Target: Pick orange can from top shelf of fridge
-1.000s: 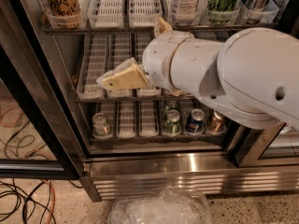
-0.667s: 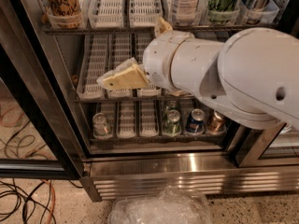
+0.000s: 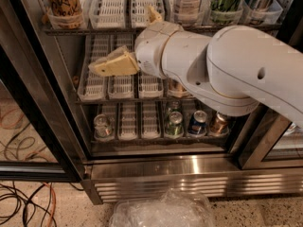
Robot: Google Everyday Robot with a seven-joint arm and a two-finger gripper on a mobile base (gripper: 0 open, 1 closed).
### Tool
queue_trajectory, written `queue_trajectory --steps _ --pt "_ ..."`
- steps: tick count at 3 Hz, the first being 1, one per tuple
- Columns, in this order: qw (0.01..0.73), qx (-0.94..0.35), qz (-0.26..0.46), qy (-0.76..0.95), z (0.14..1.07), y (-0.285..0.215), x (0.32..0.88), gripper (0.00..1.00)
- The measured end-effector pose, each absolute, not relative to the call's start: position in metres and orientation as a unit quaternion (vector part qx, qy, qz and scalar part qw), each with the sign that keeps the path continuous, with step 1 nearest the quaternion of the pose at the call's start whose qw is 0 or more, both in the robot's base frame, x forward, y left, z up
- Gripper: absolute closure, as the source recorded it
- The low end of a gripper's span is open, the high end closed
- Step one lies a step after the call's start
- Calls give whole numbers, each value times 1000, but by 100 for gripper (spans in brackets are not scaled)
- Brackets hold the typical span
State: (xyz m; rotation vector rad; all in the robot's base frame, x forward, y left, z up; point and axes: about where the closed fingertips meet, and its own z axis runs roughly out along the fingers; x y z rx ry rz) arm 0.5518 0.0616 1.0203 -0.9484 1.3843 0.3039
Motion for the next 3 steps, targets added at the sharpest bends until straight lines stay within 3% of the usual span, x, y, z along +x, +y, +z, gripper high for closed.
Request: queue_trajectory --steps 3 --pt "675 -340 171 632 1015 71 543 0"
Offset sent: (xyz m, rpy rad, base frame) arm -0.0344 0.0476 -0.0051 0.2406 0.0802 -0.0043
